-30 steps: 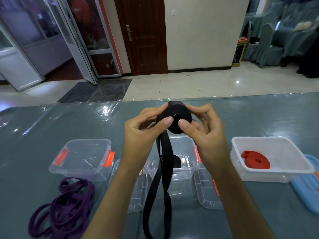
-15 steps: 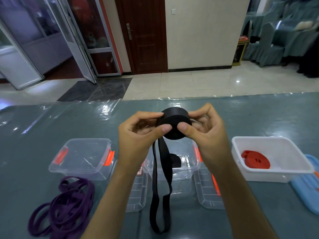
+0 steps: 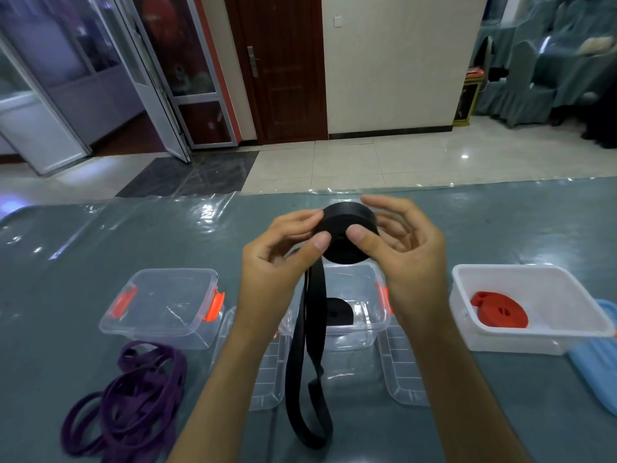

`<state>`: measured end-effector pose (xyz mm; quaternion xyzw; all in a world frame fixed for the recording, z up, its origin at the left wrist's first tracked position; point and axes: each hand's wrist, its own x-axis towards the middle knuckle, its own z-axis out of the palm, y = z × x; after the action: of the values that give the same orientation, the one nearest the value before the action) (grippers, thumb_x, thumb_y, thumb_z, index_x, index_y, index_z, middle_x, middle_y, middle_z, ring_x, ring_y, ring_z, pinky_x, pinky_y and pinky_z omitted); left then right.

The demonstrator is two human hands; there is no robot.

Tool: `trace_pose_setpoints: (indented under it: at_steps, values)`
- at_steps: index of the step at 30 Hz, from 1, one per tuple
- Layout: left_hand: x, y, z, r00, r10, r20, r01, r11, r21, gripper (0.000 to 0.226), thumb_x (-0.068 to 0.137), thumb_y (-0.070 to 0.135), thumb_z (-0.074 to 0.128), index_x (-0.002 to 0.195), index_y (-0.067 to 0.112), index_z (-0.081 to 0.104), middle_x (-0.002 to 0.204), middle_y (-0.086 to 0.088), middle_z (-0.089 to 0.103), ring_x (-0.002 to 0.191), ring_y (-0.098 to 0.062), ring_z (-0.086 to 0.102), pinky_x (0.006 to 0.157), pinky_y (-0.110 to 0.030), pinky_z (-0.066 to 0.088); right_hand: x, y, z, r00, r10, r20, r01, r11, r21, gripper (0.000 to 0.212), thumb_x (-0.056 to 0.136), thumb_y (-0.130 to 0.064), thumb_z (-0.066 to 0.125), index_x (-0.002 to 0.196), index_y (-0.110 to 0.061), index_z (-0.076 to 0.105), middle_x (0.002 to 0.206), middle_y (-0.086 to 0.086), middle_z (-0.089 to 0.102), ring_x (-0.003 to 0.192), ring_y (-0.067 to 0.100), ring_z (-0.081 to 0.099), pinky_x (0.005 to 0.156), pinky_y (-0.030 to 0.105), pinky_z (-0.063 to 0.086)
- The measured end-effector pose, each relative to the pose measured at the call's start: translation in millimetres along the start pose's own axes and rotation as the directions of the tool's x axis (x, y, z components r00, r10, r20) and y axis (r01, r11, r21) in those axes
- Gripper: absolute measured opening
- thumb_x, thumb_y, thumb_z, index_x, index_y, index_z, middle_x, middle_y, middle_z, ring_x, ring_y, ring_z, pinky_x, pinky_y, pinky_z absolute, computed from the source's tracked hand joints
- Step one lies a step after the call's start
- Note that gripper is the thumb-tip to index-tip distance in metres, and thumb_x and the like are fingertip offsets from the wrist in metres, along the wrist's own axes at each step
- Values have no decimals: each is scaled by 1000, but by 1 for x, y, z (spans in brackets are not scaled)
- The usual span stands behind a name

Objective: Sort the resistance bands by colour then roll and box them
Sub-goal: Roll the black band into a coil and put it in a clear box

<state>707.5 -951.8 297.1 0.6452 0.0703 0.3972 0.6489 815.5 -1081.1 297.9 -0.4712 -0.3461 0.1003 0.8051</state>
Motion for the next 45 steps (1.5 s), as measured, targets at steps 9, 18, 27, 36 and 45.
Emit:
trace_pose_setpoints:
  at_steps: [9,18,27,36,45]
  values:
    - [-2,1,-6,1000,25,17,-27,997,76,27,79,17,83,105,13,77,103,-4,81,99,-19,78,82,-23,61,5,-3,-9,998,31,63,-25,995,-94,28,84,-27,84,108,-31,70,99,3,81,92,20,80,76,24,62]
    - [5,-2,-15,991,129,33,-131,986,103,23,84,7,82,105,12,78,117,-5,80,112,-24,76,94,-33,61,-2,10,-7,982,177,68,-178,984,9,28,77,-25,89,90,-26,64,97,12,80,90,27,80,76,30,63]
    - [9,0,-16,996,45,71,-48,997,52,28,83,9,81,111,14,78,110,-8,80,106,-23,77,91,-26,60,-1,9,-3,990,132,55,-135,990,42,27,77,-22,88,89,-29,66,100,11,80,95,28,80,79,28,62]
    - [11,0,-16,975,9,221,-32,994,104,42,83,7,81,122,17,74,121,-11,75,113,-24,73,97,-31,58,-5,11,-12,998,42,49,-43,999,6,30,83,-22,83,108,-31,69,110,2,79,105,24,77,85,28,62]
    - [5,-5,-11,983,84,160,-85,996,-5,27,86,4,81,109,18,80,122,-4,77,120,-23,71,96,-27,57,-5,4,-15,990,-52,128,61,996,-65,45,87,-34,85,126,-35,64,115,2,79,106,23,78,85,30,64]
